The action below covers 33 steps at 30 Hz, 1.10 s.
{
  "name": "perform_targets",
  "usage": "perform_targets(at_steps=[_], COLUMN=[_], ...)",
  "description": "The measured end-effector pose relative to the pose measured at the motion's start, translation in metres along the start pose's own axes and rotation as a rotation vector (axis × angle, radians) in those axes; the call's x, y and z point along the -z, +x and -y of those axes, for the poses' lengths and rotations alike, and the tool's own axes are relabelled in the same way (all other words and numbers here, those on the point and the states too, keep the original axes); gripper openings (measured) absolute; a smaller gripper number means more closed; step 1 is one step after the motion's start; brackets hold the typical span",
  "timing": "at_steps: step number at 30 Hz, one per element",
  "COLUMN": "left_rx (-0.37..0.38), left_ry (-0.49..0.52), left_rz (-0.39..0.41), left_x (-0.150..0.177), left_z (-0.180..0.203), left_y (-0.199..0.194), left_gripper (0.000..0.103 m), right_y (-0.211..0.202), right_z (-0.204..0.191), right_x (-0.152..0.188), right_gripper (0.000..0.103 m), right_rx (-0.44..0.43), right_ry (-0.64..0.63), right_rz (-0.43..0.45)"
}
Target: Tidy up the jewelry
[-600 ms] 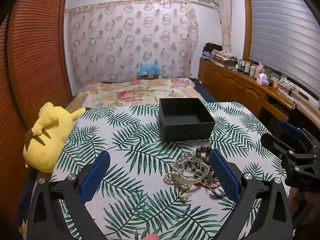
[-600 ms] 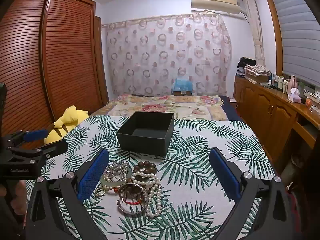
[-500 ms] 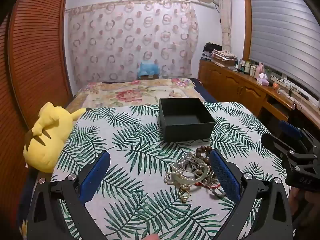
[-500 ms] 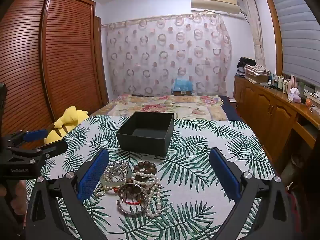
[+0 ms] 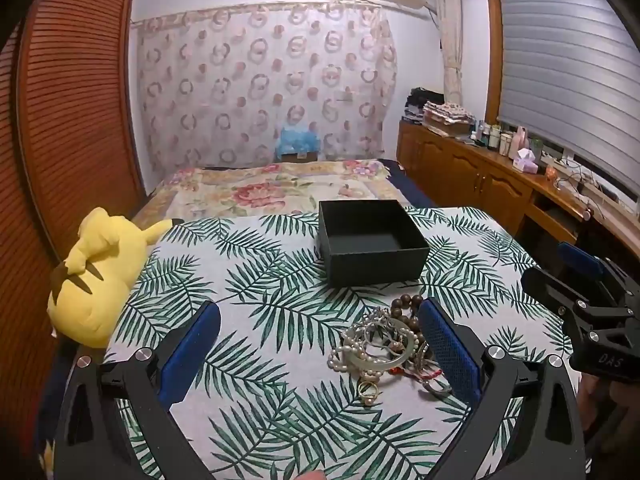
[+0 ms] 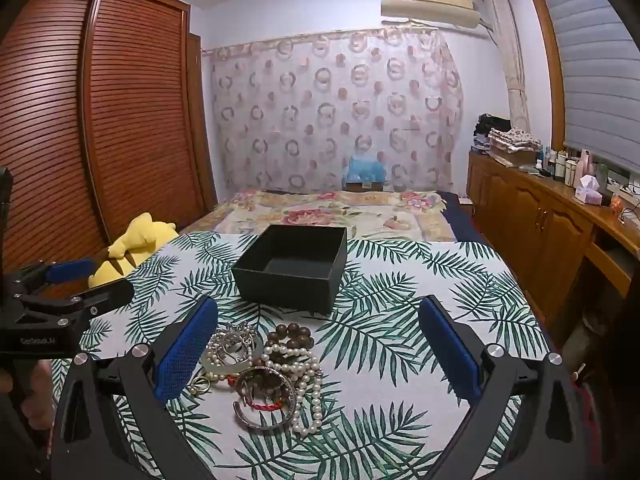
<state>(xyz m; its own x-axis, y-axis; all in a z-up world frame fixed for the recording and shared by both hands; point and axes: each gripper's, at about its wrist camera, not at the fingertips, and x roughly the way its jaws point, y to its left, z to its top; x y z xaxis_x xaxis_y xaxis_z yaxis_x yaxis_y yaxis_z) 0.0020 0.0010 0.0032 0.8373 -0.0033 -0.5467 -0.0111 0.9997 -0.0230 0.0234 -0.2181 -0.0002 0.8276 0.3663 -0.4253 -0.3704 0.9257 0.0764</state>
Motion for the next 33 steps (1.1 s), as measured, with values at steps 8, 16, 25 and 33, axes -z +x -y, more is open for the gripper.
perform_targets(at_steps=[8, 16, 25, 33], left_rx=[-0.001, -0.001, 0.000, 0.000], left_ry=[0.001, 0.003, 0.006, 0.006], left_rz=[0.002, 0.005, 0.010, 0.011], left_x=[-0.0024, -0.0024, 0.0005, 0.0007], left_z=[-0.0002, -0.0005, 0.0042, 0.0044], left_y=[-0.0036, -0.0045, -0.0067, -0.0072], left_gripper=[0.096, 0.096, 0.096, 0.096], right_y=[-0.0002, -0.0008, -0.0017, -0.0023], right_z=[-0.0001, -0.0005, -0.0003, 0.0000], right_x=[-0.0001, -0.0001, -0.0003, -0.0006], right_gripper=[0.100, 0.100, 0.100, 0.100], right_rx=[0.000, 0.001, 0.000, 0.000], right_ry=[-0.001, 0.000, 0.001, 0.002], right_rz=[0.001, 0.002, 0.002, 0.003])
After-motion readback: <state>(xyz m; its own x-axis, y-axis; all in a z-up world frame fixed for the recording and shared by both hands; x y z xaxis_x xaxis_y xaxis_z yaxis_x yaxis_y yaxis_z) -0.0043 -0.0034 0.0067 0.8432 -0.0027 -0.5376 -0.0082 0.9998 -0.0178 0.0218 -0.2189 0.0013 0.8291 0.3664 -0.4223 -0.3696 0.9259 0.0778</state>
